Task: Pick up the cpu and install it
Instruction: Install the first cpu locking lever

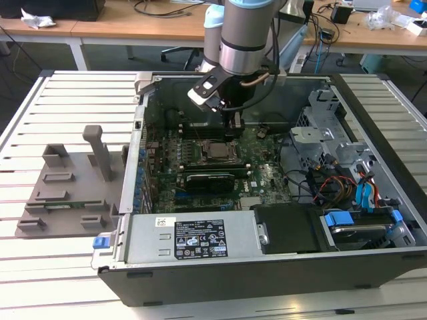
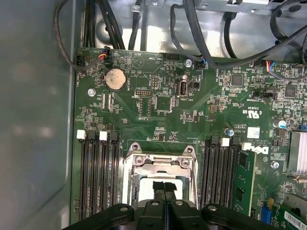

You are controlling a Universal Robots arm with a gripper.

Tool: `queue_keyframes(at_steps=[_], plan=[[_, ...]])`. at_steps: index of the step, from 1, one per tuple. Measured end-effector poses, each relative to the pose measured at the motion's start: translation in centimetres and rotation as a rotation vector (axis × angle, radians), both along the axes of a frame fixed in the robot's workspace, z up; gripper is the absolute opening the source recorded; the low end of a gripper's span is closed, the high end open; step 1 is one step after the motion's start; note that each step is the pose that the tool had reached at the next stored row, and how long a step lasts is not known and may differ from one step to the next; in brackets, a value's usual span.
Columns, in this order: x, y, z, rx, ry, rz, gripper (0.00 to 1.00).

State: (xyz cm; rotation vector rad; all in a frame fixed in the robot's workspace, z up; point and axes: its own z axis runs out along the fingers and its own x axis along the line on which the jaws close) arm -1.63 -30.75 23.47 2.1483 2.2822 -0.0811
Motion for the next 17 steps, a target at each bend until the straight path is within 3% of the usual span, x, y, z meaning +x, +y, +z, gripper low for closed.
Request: queue_keyframes(at_steps=[9, 17], plan=[[-0.56, 0.00, -0.35, 0.0002, -0.0001, 0.000, 0.11], [-1.72, 0.00, -0.71, 0.0000, 0.0000, 0.000, 0.11]])
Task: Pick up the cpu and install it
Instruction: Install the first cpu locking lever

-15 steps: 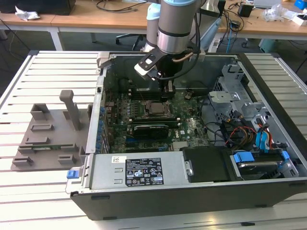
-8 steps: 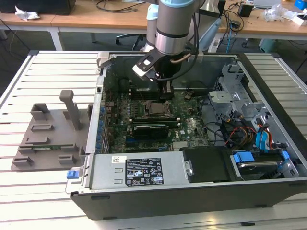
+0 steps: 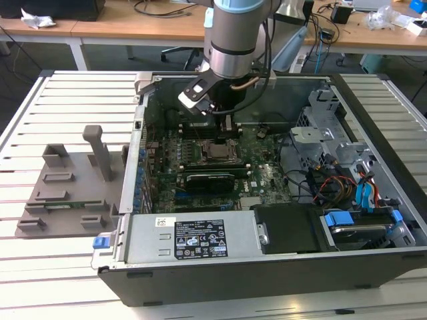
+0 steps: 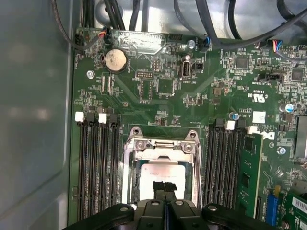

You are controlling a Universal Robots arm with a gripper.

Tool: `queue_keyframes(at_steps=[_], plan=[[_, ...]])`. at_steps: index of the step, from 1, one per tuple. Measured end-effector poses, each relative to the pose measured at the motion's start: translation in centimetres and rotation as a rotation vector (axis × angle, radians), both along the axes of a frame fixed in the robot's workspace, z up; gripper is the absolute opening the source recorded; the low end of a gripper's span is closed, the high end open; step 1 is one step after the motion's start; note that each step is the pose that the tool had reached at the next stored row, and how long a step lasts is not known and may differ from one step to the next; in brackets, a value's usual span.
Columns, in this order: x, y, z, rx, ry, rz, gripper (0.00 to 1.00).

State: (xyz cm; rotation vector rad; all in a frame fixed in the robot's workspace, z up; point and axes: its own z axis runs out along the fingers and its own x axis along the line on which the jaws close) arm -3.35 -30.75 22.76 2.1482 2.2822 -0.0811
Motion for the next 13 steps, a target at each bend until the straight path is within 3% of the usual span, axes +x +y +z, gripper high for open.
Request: queue_keyframes(at_steps=[13], plan=[[-1.61, 0.00, -0.22, -0.0001, 0.0001, 0.000, 0.11]])
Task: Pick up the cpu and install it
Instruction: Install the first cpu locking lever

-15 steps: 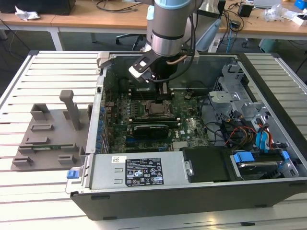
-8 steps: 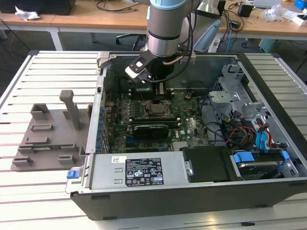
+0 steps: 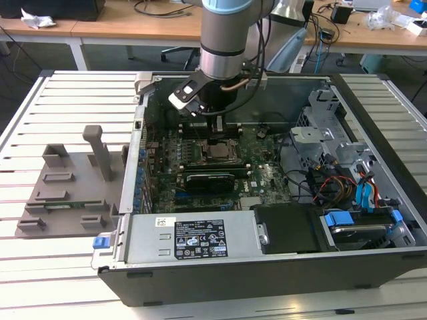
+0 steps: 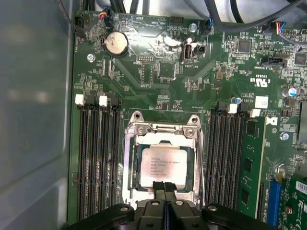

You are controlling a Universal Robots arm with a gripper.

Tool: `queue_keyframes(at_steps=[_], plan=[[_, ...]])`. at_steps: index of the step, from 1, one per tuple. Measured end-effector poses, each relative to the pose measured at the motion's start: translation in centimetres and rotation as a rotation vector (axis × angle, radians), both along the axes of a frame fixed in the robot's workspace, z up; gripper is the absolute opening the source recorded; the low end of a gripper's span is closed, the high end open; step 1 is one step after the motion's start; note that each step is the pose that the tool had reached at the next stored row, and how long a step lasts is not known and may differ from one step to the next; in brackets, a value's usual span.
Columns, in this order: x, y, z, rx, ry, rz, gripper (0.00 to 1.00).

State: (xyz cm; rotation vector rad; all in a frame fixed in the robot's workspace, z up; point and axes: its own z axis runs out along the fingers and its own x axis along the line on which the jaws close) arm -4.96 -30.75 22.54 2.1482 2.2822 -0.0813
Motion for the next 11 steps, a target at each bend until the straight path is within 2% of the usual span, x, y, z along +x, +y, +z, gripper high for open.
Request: queue_keyframes(at_steps=[3, 6, 8, 11], plan=[[-0.28, 0.00, -0.25, 0.0001, -0.0001, 0.000, 0.11], [-0.35, 0.00, -0.86, 0.0001, -0.0001, 0.000, 0.11], [-0.36, 0.00, -1.50, 0.0002, -0.0001, 0.000, 0.11], [-0.46, 0.00, -1.69, 0.0000, 0.0000, 0.000, 0.11]])
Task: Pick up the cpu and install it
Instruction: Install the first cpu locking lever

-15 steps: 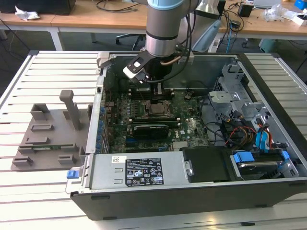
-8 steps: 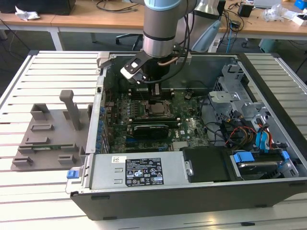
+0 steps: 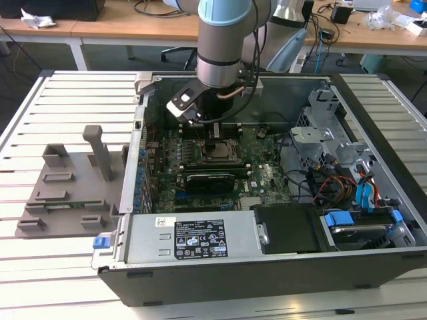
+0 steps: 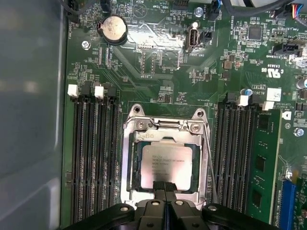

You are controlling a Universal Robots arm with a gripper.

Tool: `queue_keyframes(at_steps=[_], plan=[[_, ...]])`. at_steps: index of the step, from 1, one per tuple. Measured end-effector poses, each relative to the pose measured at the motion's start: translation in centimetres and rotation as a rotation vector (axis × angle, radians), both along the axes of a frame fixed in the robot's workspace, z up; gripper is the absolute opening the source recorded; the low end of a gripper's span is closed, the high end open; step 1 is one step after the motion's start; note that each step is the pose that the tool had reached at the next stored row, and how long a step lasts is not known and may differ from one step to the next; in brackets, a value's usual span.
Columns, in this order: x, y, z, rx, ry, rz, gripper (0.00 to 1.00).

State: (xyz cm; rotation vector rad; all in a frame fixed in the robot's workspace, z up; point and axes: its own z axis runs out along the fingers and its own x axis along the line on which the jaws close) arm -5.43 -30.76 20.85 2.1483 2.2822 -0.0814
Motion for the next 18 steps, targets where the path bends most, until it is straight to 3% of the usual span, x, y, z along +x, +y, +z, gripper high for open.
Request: queue_keyframes(at_steps=[9, 18], plan=[[-0.27, -0.01, -0.44, -0.0005, 0.0004, 0.000, 0.11], [0.88, 0.02, -0.41, 0.0006, -0.0005, 0.001, 0.11]])
